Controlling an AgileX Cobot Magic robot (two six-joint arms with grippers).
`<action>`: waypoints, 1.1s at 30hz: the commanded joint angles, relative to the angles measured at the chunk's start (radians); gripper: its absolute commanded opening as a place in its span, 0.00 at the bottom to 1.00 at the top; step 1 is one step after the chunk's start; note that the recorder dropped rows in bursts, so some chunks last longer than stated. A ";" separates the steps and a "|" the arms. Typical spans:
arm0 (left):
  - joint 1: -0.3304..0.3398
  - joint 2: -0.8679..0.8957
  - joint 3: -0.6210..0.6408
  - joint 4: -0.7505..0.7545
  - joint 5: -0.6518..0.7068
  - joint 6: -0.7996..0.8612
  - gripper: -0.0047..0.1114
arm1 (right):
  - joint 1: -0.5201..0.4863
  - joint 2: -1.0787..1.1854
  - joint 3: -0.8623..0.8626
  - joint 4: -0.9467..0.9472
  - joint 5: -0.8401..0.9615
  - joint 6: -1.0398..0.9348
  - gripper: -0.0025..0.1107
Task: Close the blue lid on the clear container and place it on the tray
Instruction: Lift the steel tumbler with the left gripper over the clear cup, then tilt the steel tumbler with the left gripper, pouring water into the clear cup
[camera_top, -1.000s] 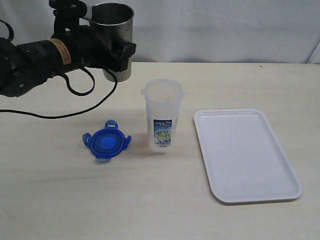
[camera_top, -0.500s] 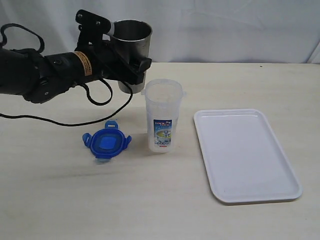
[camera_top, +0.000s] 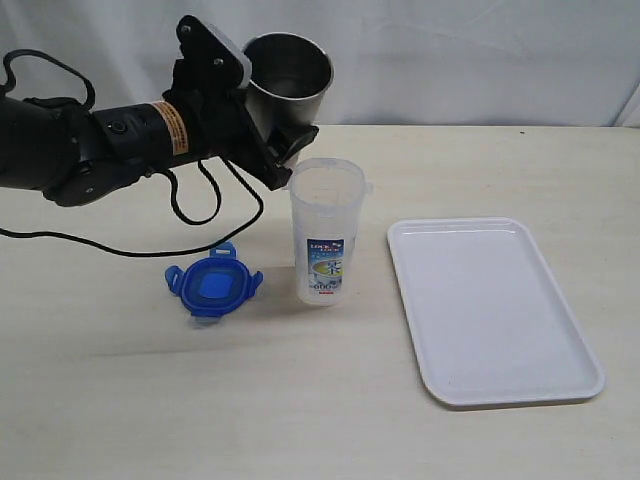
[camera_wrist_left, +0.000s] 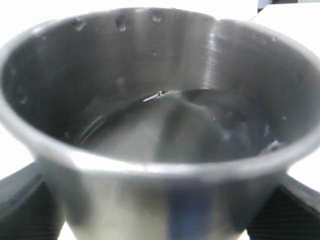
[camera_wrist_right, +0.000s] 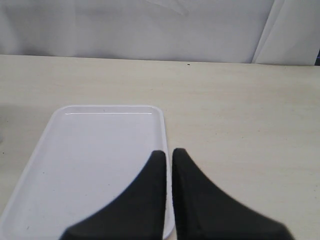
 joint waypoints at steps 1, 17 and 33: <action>-0.002 -0.017 -0.016 0.012 -0.082 0.071 0.04 | -0.006 -0.004 0.003 0.002 0.002 0.004 0.06; -0.002 -0.017 -0.016 0.018 -0.079 0.245 0.04 | -0.006 -0.004 0.003 0.002 0.002 0.004 0.06; -0.002 -0.017 -0.017 0.016 -0.081 0.369 0.04 | -0.006 -0.004 0.003 0.002 0.002 0.004 0.06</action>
